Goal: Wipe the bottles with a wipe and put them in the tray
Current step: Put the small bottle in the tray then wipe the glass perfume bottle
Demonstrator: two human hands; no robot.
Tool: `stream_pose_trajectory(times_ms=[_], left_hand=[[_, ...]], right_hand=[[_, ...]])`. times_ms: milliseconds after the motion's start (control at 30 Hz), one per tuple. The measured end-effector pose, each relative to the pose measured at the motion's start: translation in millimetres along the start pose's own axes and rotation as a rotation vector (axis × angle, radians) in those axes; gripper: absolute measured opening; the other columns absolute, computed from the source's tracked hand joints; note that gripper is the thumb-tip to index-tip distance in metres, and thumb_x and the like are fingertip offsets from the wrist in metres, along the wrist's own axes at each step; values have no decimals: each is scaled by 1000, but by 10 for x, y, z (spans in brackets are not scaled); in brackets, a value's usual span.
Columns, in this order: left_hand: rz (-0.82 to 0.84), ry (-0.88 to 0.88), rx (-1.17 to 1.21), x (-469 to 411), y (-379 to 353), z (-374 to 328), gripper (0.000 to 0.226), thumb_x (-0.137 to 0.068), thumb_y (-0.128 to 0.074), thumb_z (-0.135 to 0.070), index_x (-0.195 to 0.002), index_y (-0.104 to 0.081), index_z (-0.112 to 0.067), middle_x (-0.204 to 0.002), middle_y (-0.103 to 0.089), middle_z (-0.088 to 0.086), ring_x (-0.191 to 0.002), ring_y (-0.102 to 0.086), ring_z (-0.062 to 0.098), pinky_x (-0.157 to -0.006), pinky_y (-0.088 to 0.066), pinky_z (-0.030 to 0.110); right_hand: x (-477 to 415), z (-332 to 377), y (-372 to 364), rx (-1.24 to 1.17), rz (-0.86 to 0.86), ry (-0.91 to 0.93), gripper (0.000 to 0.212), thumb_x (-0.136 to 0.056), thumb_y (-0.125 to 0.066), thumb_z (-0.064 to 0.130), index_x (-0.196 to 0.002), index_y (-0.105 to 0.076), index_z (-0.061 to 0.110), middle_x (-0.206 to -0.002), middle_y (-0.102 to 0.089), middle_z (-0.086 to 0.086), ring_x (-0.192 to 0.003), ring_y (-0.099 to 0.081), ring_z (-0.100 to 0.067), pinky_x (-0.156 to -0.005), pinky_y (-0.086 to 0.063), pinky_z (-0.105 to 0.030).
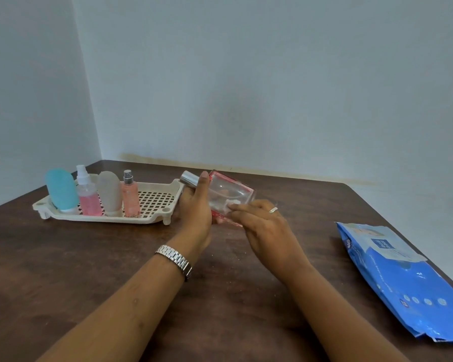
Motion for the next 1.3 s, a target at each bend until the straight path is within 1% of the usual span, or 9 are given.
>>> stream_pose_trajectory(times_ms=[133,300,433,567,667,733,867,1167,1300], left_hand=[[-43,-42,-131,-90,131,-38,28,-93,-51,-50,-95,-56,-23,-89,-68,6,-61,-62,15,-37,-42,22],[-53,-58,-194,-114,196,-64,35,-87,-56,-54,-94,-59,-19,-90,-69,5,-76,-67,21,-50,-52,31],[-24,23,-206,-69,163,39,45,-87,-58,-52,-105,-59,-10,-89,-67,4,-69,-66,15,-39,-46,21],[0,104,-184,-32,130,178,43,-84,-63,-51,-100,-61,-11,-92,-68,10,-66,-66,18,-40,-47,22],[-8,155,-132,-9,138,192,46,-80,-68,-48,-104,-61,-8,-95,-68,9,-66,-65,16,-42,-49,20],[14,158,-126,-1,137,165,54,-75,-74,-43,-111,-60,-6,-98,-68,9,-72,-67,16,-44,-49,19],[40,46,-177,-20,203,-94,48,-73,-81,-27,-112,-61,-5,-99,-69,11,-75,-69,18,-46,-50,19],[-192,-314,-516,-312,836,-943,36,-82,-74,-17,-115,-61,-10,-102,-64,2,-67,-65,10,-45,-49,14],[-175,-405,-747,-427,878,-993,39,-85,-71,-17,-121,-58,-9,-104,-60,-1,-71,-62,7,-58,-59,26]], right_hand=[[56,-324,81,-50,-65,-162,25,-81,-66,-2,-100,-72,13,-103,-71,-1,-91,-62,-19,-78,-53,-29],[93,-446,92,-50,-61,-256,25,-83,-64,0,-100,-71,17,-99,-71,3,-91,-61,-14,-81,-42,-18],[102,-408,37,-66,-31,-273,23,-86,-62,3,-102,-70,16,-101,-70,3,-91,-60,-13,-80,-41,-17],[128,-408,15,-123,-43,-347,22,-87,-60,4,-105,-70,14,-102,-70,0,-90,-56,-6,-78,-37,-8],[145,-417,-5,-207,-87,-412,23,-88,-60,5,-107,-69,15,-105,-69,1,-94,-58,-11,-80,-48,-22],[129,-405,10,-266,-144,-440,22,-87,-61,5,-105,-69,16,-103,-67,7,-93,-58,-8,-80,-49,-22],[31,-324,-23,-364,-201,-498,21,-84,-64,4,-101,-69,15,-100,-63,9,-85,-54,7,-74,-42,-2],[-347,62,-447,-480,-59,-448,22,-84,-65,4,-101,-71,16,-100,-67,5,-86,-57,2,-74,-41,0],[-458,106,-647,-482,-25,-475,22,-84,-65,4,-101,-71,16,-99,-67,4,-82,-54,3,-72,-38,2]])
Point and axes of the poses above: each hand's wrist, its own x-axis away from the middle knuckle, its own y-axis out of the back of the hand, z = x × y, the point moved 9 cm from there along -x, towards the middle knuckle
